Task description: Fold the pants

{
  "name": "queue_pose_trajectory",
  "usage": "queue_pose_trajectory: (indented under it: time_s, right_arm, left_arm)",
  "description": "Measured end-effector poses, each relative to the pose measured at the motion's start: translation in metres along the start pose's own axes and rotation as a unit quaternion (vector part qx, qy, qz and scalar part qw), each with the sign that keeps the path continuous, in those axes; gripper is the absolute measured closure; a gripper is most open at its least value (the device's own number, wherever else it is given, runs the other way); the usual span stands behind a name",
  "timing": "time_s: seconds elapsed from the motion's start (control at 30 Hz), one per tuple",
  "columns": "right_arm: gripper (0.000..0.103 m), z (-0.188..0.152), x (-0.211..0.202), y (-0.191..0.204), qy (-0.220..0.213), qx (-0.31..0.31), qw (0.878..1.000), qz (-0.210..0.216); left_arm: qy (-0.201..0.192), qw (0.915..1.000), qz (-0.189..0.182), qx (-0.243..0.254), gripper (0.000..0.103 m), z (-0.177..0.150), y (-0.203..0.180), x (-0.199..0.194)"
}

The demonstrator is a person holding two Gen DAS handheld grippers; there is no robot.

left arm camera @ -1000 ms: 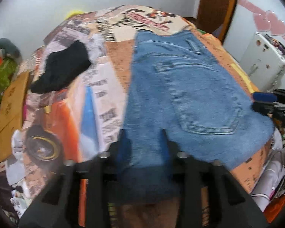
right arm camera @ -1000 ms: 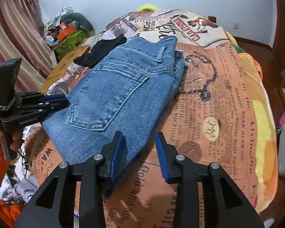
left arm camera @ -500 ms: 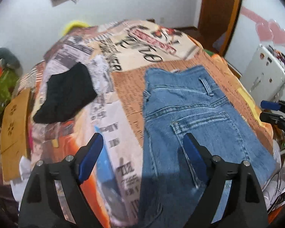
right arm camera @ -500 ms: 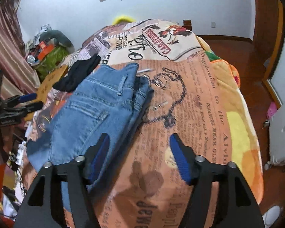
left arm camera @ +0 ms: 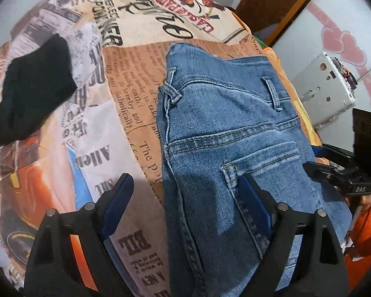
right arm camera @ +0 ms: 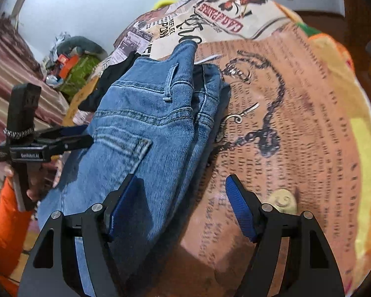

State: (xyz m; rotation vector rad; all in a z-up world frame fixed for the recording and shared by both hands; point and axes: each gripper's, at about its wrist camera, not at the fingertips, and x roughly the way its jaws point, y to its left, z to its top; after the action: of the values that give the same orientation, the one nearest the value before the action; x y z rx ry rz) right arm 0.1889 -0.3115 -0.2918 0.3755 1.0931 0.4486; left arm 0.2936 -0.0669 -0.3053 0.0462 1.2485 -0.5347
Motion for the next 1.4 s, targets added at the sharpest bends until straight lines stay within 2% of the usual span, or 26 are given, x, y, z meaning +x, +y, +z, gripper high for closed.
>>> queue_pose_trajectory:
  time_s: [0.13,0.23,0.37,0.7,0.8,0.87,0.9,0.97,1.07,1.23,1.4]
  right_arm:
    - [0.031,0.002,0.004,-0.003,0.002,0.004,1.0,0.016]
    - [0.031,0.004,0.005,-0.004,0.006,0.005,1.0,0.023]
    - [0.028,0.009,0.009,-0.005,0.011,0.009,0.999,0.033]
    - [0.029,0.021,0.023,0.006,0.009,-0.017,0.999,0.038]
    - [0.036,0.023,0.023,0.006,0.005,-0.023,0.999,0.037]
    - [0.048,0.023,0.021,0.007,0.001,-0.027,0.999,0.027]
    - [0.05,0.025,0.021,0.008,0.0,-0.028,0.999,0.024]
    - [0.064,0.027,0.017,0.008,-0.006,-0.029,0.999,0.019]
    - [0.078,0.031,0.011,0.007,-0.011,-0.027,0.999,0.015]
    - [0.081,0.028,-0.004,0.021,-0.024,-0.051,0.998,0.01]
    - [0.083,0.031,-0.028,0.043,-0.055,-0.076,0.995,0.015]
  left_arm:
    - [0.005,0.9991,-0.04,-0.011,0.015,0.008,0.001,0.007]
    - [0.013,0.9984,-0.054,-0.012,0.014,0.015,0.001,0.017]
    - [0.028,0.9945,-0.093,-0.039,0.01,0.025,0.009,0.032]
    - [0.035,0.9957,-0.085,-0.011,0.006,0.039,-0.002,0.044]
    - [0.025,0.9964,-0.08,-0.009,0.013,0.039,-0.006,0.043]
    - [0.016,0.9973,-0.072,-0.001,0.02,0.037,-0.011,0.039]
    - [0.009,0.9978,-0.065,0.004,0.022,0.037,-0.015,0.036]
    - [0.003,0.9986,-0.053,0.008,0.028,0.036,-0.02,0.032]
    - [-0.003,0.9988,-0.049,-0.003,0.036,0.036,-0.021,0.025]
    - [-0.028,0.9984,-0.048,-0.014,0.049,0.029,-0.024,0.001]
    - [-0.088,0.9958,-0.026,0.003,0.055,0.018,-0.036,-0.047]
